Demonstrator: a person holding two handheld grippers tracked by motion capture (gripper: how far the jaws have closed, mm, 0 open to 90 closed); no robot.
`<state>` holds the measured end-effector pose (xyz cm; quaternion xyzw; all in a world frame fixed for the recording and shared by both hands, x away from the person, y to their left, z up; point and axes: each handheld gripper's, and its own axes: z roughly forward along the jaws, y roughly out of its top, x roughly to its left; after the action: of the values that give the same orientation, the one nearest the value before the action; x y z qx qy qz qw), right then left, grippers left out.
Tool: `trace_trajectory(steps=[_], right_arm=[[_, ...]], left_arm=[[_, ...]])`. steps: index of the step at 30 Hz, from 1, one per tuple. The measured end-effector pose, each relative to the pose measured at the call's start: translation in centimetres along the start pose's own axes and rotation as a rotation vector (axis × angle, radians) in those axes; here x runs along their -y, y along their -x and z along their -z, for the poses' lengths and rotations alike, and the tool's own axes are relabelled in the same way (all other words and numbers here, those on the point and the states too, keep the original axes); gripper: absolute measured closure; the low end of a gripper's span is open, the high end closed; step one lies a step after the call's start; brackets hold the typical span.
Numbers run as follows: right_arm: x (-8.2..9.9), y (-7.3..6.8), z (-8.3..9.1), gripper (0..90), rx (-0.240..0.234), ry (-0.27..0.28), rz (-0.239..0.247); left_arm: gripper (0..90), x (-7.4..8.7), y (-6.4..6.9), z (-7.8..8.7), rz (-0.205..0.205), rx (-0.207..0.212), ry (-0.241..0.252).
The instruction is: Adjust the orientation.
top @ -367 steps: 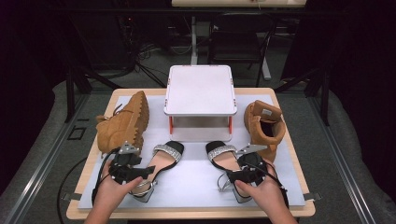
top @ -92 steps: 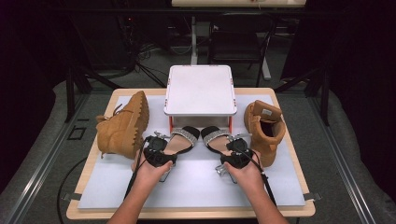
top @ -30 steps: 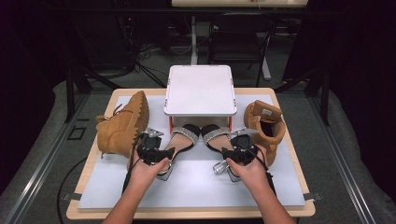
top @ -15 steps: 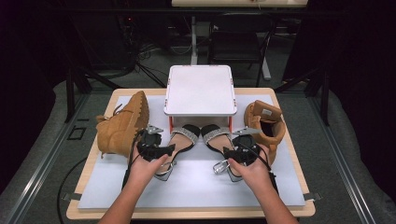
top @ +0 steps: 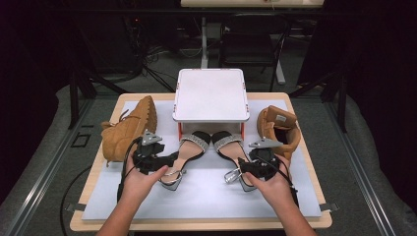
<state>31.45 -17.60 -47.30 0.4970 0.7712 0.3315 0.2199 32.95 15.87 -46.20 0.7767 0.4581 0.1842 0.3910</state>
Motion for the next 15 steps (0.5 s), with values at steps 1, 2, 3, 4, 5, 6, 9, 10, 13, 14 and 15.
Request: trace_trajectory(steps=[1, 2, 3, 4, 5, 6, 9, 10, 13, 14, 15], right_arm=[[0.2, 0.0, 0.1, 43.3, -0.001, 0.008, 0.010], [0.4, 0.1, 0.3, 43.4, -0.004, 0.015, 0.016], [0.5, 0.1, 0.4, 43.4, -0.007, 0.015, 0.017], [0.7, 0.1, 0.6, 43.5, -0.013, 0.025, 0.020], [0.9, 0.1, 0.7, 43.5, -0.016, 0.032, 0.025], [1.1, 0.0, 0.9, 43.8, -0.016, 0.045, 0.025], [1.7, -0.1, 1.3, 46.3, -0.010, 0.063, 0.059], [1.9, -0.1, 1.4, 46.8, -0.017, 0.070, 0.061], [2.4, -0.3, 1.7, 47.6, -0.021, 0.086, 0.076], [2.6, -0.3, 1.8, 47.6, -0.023, 0.092, 0.078], [2.8, -0.4, 1.8, 47.6, -0.025, 0.094, 0.083]], left_arm=[[40.5, 0.2, -0.1, 0.2, 0.005, 0.000, 0.002], [40.5, 0.4, -0.2, 0.3, 0.005, 0.001, 0.005], [40.5, 0.7, -0.4, 0.5, 0.004, 0.006, 0.013], [40.5, 0.9, -0.5, 0.7, 0.011, 0.011, 0.017], [40.6, 1.2, -0.6, 0.9, 0.013, 0.013, 0.023], [40.9, 1.5, -0.7, 1.0, 0.011, 0.014, 0.027], [42.6, 2.4, -0.9, 1.4, -0.003, 0.012, 0.035], [43.6, 2.6, -0.9, 1.6, -0.004, 0.004, 0.049], [45.6, 3.2, -1.2, 2.1, -0.006, 0.009, 0.061], [45.9, 3.3, -1.2, 2.2, -0.005, 0.010, 0.065], [47.1, 3.4, -1.2, 2.4, -0.005, 0.008, 0.066]])
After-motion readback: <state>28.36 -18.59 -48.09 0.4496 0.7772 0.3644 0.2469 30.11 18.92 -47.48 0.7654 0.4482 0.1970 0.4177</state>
